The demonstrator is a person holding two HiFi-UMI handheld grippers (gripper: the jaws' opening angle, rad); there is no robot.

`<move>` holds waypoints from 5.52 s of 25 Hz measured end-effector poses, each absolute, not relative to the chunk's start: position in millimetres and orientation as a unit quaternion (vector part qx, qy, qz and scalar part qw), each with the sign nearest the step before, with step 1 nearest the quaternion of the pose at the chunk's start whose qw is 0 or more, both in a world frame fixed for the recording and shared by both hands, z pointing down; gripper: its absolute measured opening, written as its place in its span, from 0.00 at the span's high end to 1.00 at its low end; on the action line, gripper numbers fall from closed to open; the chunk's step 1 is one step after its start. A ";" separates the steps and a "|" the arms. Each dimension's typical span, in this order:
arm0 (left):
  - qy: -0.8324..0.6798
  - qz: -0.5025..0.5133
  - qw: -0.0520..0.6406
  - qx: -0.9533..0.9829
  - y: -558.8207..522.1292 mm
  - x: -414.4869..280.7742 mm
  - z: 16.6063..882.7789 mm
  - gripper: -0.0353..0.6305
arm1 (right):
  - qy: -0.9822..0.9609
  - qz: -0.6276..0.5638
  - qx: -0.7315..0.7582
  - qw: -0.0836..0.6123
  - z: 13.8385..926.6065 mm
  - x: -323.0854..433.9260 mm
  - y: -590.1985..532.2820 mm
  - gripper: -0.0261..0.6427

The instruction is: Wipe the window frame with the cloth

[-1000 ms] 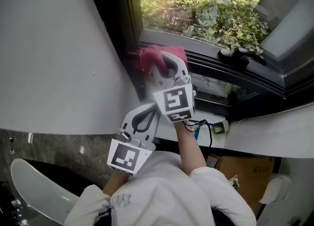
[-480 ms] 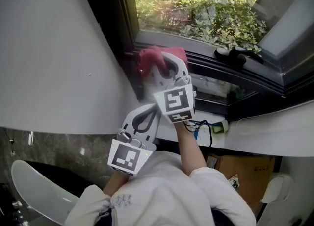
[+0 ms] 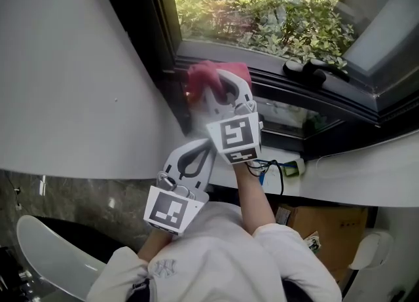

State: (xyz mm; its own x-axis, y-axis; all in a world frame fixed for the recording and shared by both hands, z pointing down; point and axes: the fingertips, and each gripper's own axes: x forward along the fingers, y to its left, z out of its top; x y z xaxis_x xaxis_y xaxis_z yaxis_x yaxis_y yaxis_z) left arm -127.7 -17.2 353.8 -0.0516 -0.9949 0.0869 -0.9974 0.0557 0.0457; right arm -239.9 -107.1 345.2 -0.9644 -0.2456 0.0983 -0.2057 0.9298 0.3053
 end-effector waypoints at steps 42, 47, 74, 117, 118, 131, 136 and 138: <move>-0.665 0.015 0.050 0.745 -43.0 -94.0 353.6 0.94 | -0.977 -0.133 0.156 0.060 342.3 -196.2 -140.9 0.86; -0.659 0.016 0.051 0.751 -45.2 -89.8 354.3 0.94 | -0.976 -0.131 0.162 0.057 342.2 -190.8 -144.1 0.86; -0.626 0.017 0.054 0.778 -65.9 -54.6 353.3 0.94 | -0.970 -0.117 0.207 0.053 341.1 -145.1 -174.1 0.86; -0.565 0.029 0.050 0.823 -92.1 -13.5 353.3 0.94 | -0.950 -0.119 0.280 0.075 340.9 -86.3 -212.9 0.86; -0.564 0.029 0.051 0.824 -93.0 -12.4 353.5 0.94 | -0.949 -0.120 0.282 0.075 340.7 -84.6 -214.0 0.86; -0.557 0.028 0.064 0.828 -105.5 -2.1 355.0 0.94 | -0.945 -0.119 0.295 0.074 340.0 -66.4 -225.4 0.86; -0.550 0.029 0.059 0.833 -110.7 4.4 354.7 0.94 | -0.942 -0.119 0.303 0.076 340.7 -57.7 -231.0 0.86; -0.548 0.030 0.066 0.833 -111.9 7.1 356.0 0.94 | -0.941 -0.120 0.306 0.077 340.5 -54.4 -233.2 0.86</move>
